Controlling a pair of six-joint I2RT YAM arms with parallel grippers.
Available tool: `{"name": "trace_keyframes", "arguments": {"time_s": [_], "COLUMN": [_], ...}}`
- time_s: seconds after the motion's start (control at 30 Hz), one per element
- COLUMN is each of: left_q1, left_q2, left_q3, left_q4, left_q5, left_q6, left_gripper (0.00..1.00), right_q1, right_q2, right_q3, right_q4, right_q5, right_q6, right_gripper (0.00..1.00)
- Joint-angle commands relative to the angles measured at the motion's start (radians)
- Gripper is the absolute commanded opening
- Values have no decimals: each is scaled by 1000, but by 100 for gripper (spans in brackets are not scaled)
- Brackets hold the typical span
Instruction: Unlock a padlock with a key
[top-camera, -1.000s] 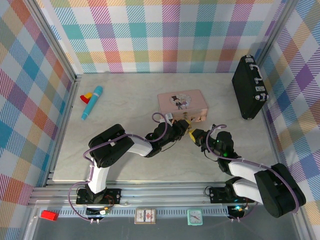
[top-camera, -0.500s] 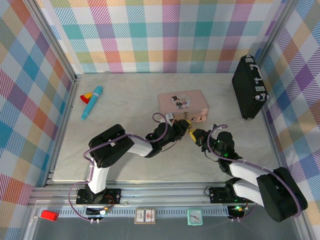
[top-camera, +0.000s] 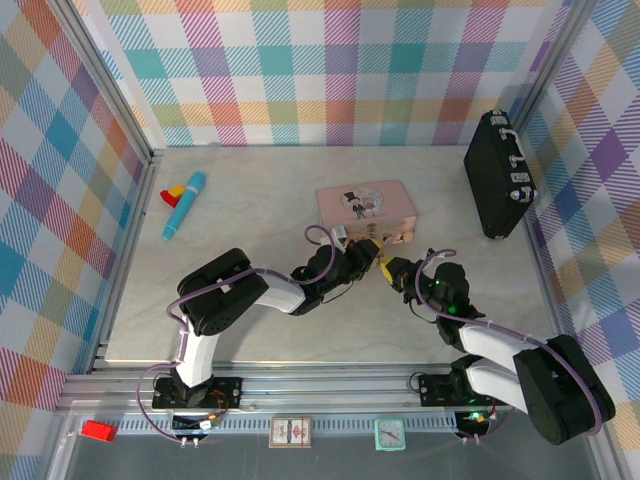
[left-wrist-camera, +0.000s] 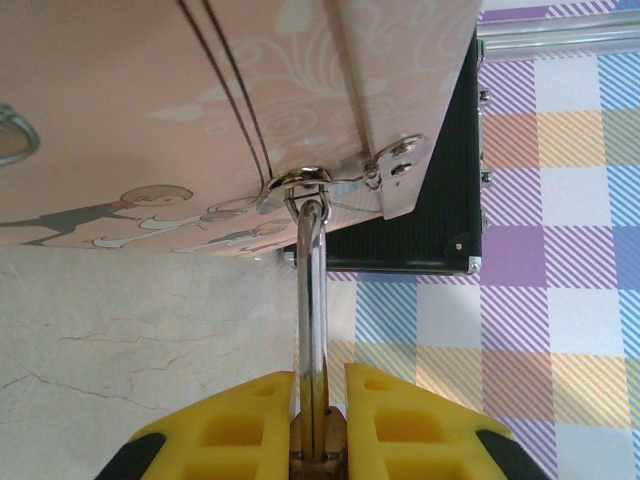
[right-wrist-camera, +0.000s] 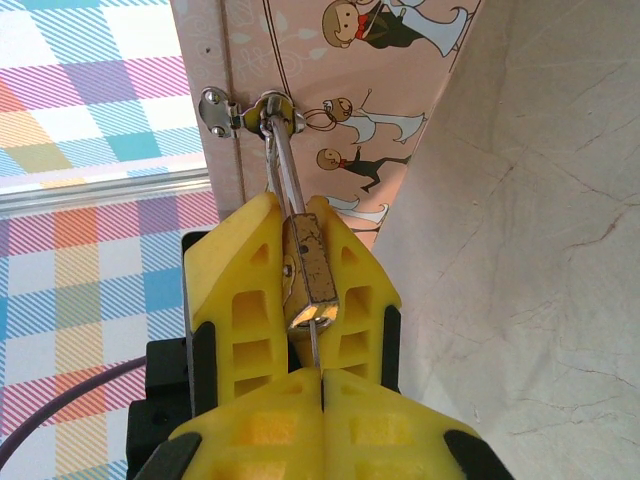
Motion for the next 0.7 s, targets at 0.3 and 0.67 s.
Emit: {"name": "trace_keyframes", "arguments": {"time_s": [0.3,0.67], "left_q1": [-42,-59], "left_q2": [-34,-43], "left_q3": [37,39], "left_q4": [137,111], "left_q5": [57,61], "left_q6": [34,57], "left_gripper": [0,0], "right_q1": [-17,-31], "right_q2": [6,17], "right_q3": [44,51], "right_q4": [7,14], "right_q5": [47,52], "right_q6": [-8,-3], "right_gripper": [0,0]}}
